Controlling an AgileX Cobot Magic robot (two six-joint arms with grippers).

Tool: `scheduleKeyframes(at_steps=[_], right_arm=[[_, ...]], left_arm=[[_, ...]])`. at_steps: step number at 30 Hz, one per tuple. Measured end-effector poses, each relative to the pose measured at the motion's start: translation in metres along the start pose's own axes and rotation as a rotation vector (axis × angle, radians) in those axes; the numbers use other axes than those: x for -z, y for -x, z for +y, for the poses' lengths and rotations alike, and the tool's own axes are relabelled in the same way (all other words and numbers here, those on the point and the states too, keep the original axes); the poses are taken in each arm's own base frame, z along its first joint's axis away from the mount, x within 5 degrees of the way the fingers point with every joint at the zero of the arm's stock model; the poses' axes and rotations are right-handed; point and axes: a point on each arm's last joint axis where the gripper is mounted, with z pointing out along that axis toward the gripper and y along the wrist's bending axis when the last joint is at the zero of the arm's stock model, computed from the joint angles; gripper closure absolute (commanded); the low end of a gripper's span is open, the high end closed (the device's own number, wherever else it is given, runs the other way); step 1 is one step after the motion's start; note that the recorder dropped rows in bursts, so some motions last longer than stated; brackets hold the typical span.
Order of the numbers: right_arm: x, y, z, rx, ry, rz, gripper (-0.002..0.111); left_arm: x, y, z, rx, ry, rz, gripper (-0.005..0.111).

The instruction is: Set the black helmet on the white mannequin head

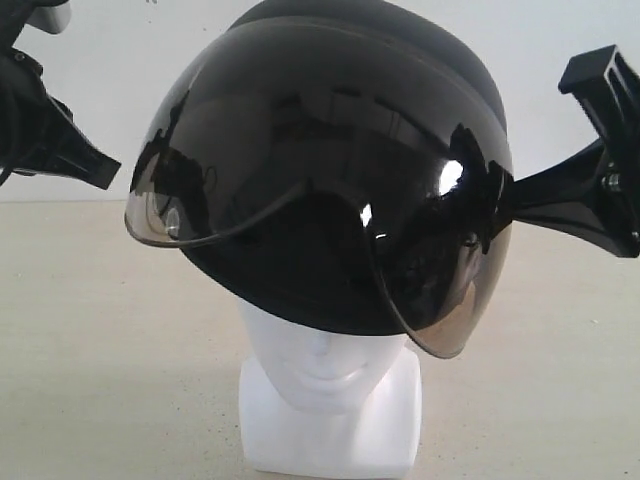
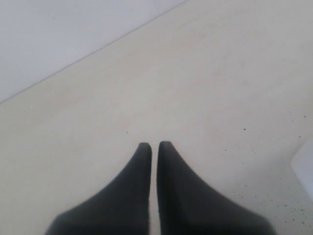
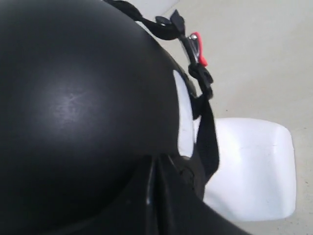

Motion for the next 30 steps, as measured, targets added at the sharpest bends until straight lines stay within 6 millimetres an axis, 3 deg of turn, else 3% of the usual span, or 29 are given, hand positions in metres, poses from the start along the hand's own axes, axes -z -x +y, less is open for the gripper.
scheduleKeyframes(at_steps=[9, 16, 18, 21, 23, 30], right_arm=[[0.022, 0.0, 0.012, 0.043, 0.057, -0.088, 0.108], [0.045, 0.004, 0.028, 0.095, 0.142, -0.203, 0.108], [0.05, 0.007, 0.037, 0.11, 0.184, -0.216, 0.108], [0.051, 0.012, 0.05, 0.148, 0.238, -0.213, 0.108], [0.047, 0.015, 0.054, 0.169, 0.251, -0.179, 0.108], [0.03, 0.013, 0.051, 0.184, 0.239, -0.068, 0.108]], left_arm=[[0.046, 0.014, 0.012, 0.119, -0.033, -0.231, 0.102], [0.094, 0.045, 0.009, 0.169, -0.222, -0.442, 0.102], [0.1, 0.053, 0.005, 0.154, -0.294, -0.468, 0.102], [0.095, 0.059, -0.002, 0.115, -0.368, -0.447, 0.102], [0.082, 0.06, -0.009, 0.095, -0.419, -0.389, 0.102], [0.045, 0.055, -0.027, -0.008, -0.543, -0.219, 0.102]])
